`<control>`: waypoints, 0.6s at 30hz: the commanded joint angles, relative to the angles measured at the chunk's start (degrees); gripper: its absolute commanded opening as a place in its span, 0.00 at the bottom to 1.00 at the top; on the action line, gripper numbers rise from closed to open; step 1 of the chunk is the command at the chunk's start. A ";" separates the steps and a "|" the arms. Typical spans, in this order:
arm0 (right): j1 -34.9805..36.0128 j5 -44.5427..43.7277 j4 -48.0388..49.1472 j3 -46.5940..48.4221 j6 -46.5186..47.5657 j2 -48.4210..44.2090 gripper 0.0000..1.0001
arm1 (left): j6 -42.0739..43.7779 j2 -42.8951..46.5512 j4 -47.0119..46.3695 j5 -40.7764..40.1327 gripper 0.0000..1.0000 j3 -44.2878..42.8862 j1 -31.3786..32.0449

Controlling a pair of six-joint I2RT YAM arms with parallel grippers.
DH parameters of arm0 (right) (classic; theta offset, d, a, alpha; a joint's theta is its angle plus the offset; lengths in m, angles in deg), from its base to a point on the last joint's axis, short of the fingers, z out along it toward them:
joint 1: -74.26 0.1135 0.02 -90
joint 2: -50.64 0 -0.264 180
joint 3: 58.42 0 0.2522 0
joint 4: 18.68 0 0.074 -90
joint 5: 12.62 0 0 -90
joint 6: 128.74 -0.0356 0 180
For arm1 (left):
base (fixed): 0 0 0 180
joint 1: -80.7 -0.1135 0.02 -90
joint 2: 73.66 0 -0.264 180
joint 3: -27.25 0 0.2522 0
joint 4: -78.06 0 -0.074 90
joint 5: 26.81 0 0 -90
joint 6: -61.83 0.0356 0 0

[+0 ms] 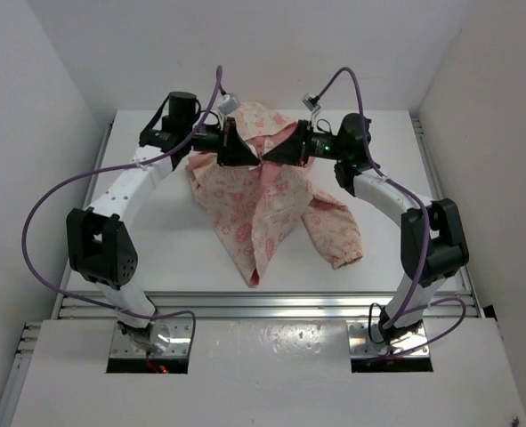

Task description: Zip up the jacket

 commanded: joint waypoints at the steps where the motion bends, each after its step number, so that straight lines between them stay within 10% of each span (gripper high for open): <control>1: 0.55 -3.98 5.15 4.48 -0.32 -0.18 0.00 | 2.98 3.16 2.31 3.20 0.00 1.33 3.47; 18: -0.06 -6.97 5.07 9.14 -1.20 0.43 0.00 | 4.22 2.64 3.46 4.87 0.00 1.86 2.95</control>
